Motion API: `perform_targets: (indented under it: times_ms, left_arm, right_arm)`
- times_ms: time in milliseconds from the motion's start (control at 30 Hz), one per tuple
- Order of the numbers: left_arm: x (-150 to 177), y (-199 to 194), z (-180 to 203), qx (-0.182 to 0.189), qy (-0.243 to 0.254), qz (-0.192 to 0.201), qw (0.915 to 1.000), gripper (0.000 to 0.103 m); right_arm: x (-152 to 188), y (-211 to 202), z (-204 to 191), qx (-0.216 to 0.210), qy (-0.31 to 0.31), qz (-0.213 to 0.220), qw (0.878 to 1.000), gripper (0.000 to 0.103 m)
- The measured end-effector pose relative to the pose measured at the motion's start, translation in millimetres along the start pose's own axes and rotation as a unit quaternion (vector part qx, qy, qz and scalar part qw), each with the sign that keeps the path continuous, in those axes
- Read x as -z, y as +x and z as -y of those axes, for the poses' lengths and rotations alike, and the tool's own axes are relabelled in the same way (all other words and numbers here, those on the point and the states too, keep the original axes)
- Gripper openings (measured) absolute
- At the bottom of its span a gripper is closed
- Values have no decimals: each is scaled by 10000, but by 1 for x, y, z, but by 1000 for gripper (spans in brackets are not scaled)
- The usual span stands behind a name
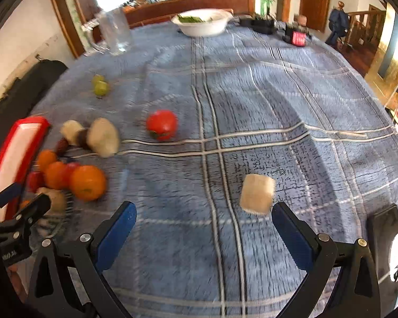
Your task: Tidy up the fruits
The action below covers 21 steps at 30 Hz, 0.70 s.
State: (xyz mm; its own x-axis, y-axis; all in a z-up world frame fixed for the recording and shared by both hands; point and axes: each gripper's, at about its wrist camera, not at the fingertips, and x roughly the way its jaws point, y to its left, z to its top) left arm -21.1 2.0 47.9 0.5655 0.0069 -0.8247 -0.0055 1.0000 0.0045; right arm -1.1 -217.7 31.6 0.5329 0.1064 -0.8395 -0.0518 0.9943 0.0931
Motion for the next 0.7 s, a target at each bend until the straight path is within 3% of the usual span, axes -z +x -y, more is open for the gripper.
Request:
perform_targets:
  times_ms: [367,700]
  left_arm:
    - [-6,-63,1,-175,-268,647,9974,103]
    - [7,-78,4,-353,-721,633,9948,103]
  right_arm:
    - [-5,-69,-10,-456,-478,717,9952,103]
    - [2,-79,-5,-634,-648,793,9927,103]
